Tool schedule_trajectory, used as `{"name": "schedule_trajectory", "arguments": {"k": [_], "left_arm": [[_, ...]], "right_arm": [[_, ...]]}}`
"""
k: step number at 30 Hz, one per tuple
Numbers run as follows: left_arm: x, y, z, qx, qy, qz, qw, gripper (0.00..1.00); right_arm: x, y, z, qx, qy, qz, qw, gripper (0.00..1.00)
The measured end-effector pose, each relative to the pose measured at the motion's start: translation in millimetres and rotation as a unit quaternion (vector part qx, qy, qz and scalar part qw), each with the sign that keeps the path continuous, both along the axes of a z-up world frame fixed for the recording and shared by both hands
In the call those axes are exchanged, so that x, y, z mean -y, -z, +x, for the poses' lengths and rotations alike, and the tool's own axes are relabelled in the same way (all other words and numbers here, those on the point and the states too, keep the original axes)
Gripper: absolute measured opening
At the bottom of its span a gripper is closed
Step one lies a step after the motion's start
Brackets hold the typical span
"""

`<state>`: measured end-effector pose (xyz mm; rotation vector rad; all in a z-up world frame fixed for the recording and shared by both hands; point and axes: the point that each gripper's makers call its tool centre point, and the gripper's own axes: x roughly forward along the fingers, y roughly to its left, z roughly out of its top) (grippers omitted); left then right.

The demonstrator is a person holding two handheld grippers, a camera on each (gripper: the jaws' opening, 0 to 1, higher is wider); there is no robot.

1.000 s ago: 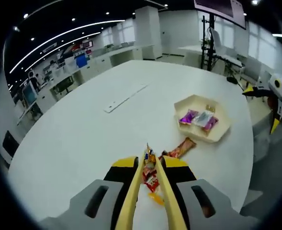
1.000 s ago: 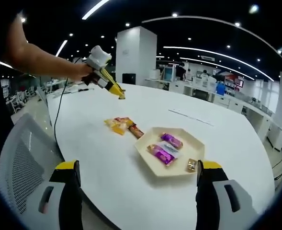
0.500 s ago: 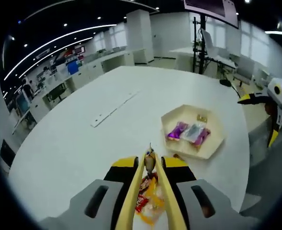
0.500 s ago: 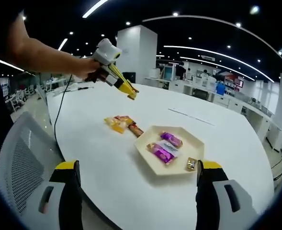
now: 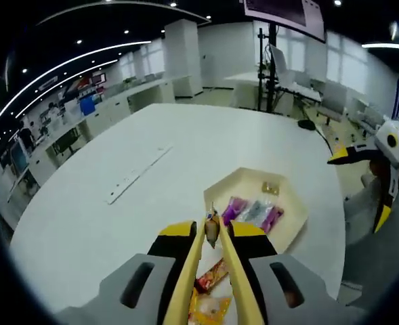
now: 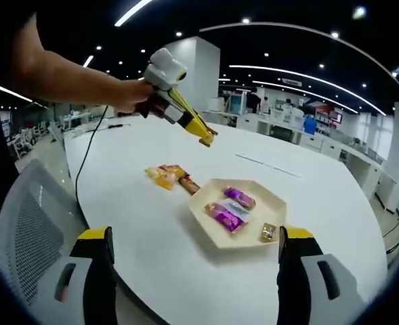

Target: Place the target food into the container with the food tongs after gripping and lifting it, then release it inside without dropping or visibly crushing the food.

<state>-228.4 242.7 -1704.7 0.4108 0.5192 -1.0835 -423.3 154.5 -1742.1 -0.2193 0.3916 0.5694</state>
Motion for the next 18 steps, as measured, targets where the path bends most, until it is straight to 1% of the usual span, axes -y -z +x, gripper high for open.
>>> {"name": "schedule_trajectory", "arguments": {"k": [3, 10, 13, 16, 18], "left_arm": [[14.3, -2.3, -2.4, 0.0, 0.01, -0.005, 0.9999, 0.14], [39.3, -6.6, -7.2, -0.001, 0.025, -0.016, 0.9995, 0.14], [51.0, -8.0, -12.1, -0.005, 0.035, -0.019, 0.9992, 0.14], [61.6, -10.4, -16.9, -0.003, 0.045, -0.021, 0.9988, 0.14], [67.7, -14.2, -19.6, 0.004, 0.053, -0.025, 0.9983, 0.16]], "right_arm": [[0.5, -0.6, 0.3, 0.001, 0.002, -0.001, 1.0, 1.0], [1.6, -1.5, 1.7, 0.003, 0.005, 0.002, 1.0, 1.0], [1.3, -1.6, 1.9, 0.003, 0.004, 0.001, 1.0, 1.0], [1.3, -1.6, 1.6, 0.002, 0.005, 0.001, 1.0, 1.0], [1.2, -1.9, 1.4, 0.003, 0.005, 0.004, 1.0, 1.0]]}}
